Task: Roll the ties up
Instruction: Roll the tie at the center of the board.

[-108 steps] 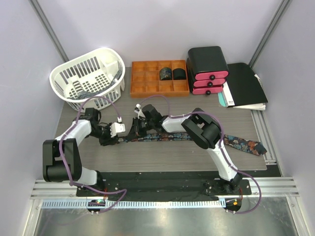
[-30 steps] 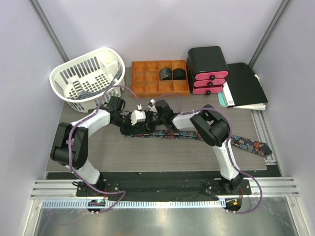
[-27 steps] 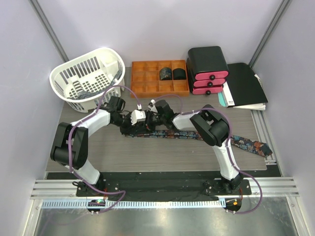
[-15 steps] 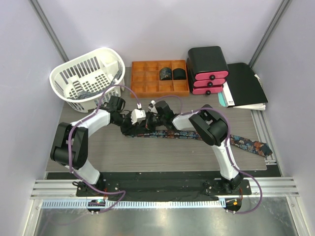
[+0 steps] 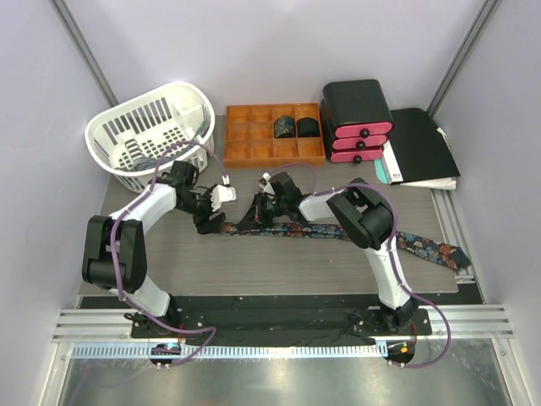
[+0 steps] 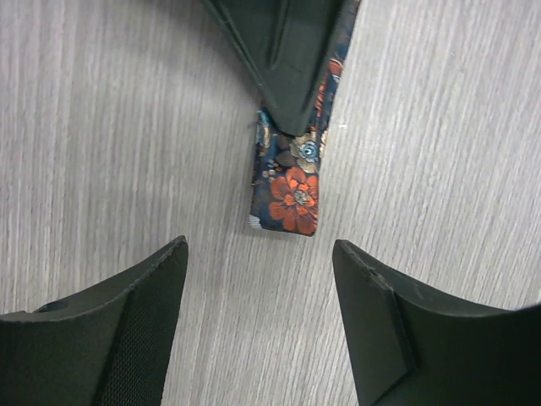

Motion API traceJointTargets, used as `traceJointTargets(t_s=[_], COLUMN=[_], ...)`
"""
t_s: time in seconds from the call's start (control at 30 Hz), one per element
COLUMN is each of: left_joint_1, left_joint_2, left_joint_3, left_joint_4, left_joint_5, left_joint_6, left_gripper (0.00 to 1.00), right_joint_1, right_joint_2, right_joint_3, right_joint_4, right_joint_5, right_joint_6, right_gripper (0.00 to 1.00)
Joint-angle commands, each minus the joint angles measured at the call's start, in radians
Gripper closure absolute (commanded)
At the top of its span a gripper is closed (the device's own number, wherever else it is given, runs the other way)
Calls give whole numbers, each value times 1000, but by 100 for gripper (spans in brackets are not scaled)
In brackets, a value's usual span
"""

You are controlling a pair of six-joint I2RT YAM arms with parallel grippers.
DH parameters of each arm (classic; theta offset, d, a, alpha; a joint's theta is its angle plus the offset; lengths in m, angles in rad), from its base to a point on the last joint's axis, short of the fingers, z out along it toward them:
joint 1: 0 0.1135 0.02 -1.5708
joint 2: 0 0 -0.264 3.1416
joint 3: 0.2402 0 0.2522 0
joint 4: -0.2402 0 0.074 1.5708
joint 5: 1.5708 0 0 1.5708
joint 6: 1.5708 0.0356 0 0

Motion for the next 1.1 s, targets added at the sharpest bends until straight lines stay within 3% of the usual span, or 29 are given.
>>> traceJointTargets(t_s=[0.0, 0.47, 0.57, 0.7, 0.8, 1.07], left_joint_1=[-8, -85, -102, -116, -116, -116], left_joint_2=[-6, 80, 95, 101, 108, 89], left_joint_3=[3, -6, 1, 6, 21, 38], left_joint_4=[-26, 64, 60, 20, -23, -117], left_joint_5=[35, -30, -36, -69, -97, -122], left_joint_6=[68, 71, 77, 120, 151, 228], left_gripper=[29, 34, 41, 64, 73, 83], right_joint_1=[-10, -13, -13, -13, -13, -13], right_joint_2=[-47, -10, -10, -35, -58, -89], right_joint_3=[16, 27, 29, 30, 47, 99], right_joint_4=[-32, -79, -70, -35, -36, -134], right_joint_5=[3, 31, 20, 3, -8, -9], right_joint_6=[-48, -71, -63, -40, -46, -115], right_gripper=[99, 99, 99, 99, 99, 99])
